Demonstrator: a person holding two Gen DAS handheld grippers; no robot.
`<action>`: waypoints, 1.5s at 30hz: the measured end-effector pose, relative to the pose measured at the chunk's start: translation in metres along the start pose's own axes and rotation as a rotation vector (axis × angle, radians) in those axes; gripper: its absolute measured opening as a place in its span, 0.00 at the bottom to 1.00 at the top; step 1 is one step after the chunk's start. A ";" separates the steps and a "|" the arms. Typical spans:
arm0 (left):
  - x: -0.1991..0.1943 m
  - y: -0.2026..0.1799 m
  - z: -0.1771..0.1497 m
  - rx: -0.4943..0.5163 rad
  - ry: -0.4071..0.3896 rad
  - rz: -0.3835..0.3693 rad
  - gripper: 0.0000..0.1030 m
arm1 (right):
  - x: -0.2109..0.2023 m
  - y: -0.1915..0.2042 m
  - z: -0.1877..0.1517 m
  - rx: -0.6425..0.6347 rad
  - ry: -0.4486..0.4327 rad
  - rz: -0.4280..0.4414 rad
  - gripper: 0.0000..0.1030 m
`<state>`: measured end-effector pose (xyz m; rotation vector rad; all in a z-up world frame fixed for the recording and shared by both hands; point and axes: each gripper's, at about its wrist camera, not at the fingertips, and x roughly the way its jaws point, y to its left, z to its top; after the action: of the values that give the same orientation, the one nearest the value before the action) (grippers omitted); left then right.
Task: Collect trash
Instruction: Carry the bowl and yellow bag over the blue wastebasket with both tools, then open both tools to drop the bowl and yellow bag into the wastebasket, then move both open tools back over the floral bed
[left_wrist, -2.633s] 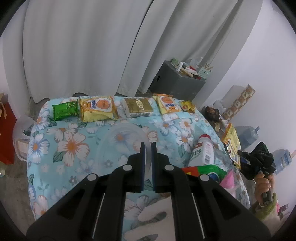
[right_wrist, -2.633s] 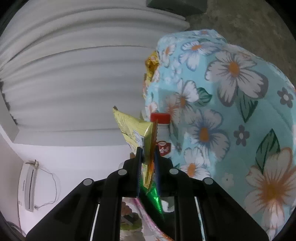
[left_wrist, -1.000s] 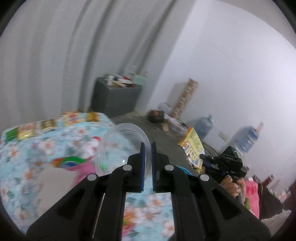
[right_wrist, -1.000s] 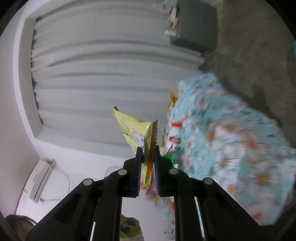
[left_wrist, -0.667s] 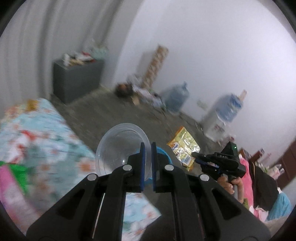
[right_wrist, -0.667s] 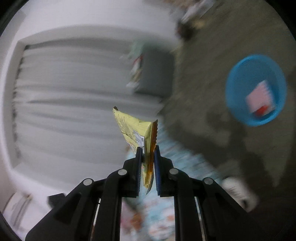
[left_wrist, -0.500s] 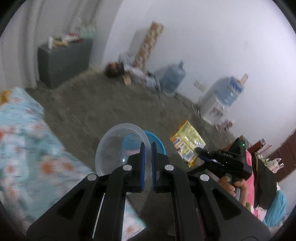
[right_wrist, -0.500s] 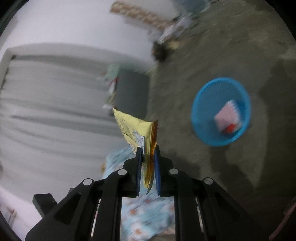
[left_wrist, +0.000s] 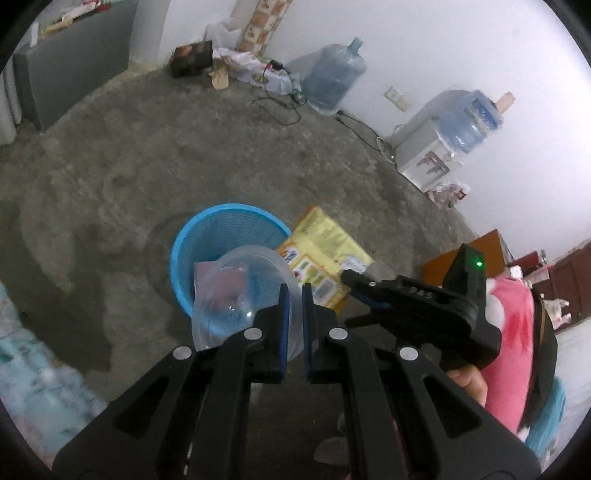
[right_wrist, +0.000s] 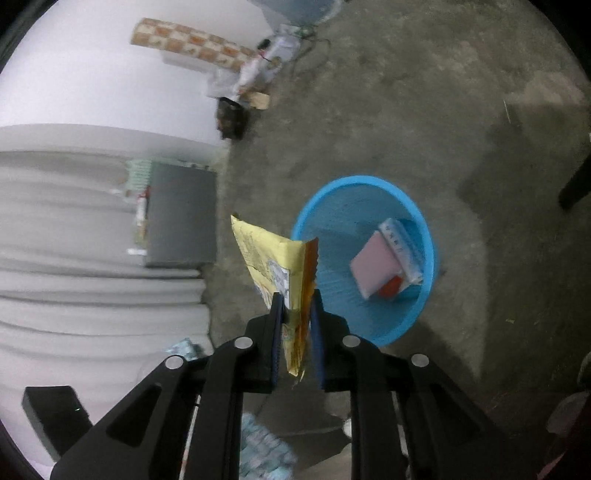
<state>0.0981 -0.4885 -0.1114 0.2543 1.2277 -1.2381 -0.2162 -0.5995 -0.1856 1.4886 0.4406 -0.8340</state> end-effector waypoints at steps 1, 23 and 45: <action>0.013 0.003 0.003 -0.014 0.023 0.008 0.21 | 0.011 -0.007 0.007 0.020 0.015 -0.025 0.35; -0.091 -0.008 -0.020 -0.019 -0.120 0.057 0.51 | -0.024 0.032 -0.027 -0.289 -0.020 -0.124 0.57; -0.400 0.071 -0.226 -0.236 -0.642 0.426 0.80 | -0.073 0.221 -0.191 -0.761 0.178 0.141 0.67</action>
<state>0.0941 -0.0694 0.0896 -0.0594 0.6984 -0.7086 -0.0623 -0.4247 0.0048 0.8680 0.6851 -0.3489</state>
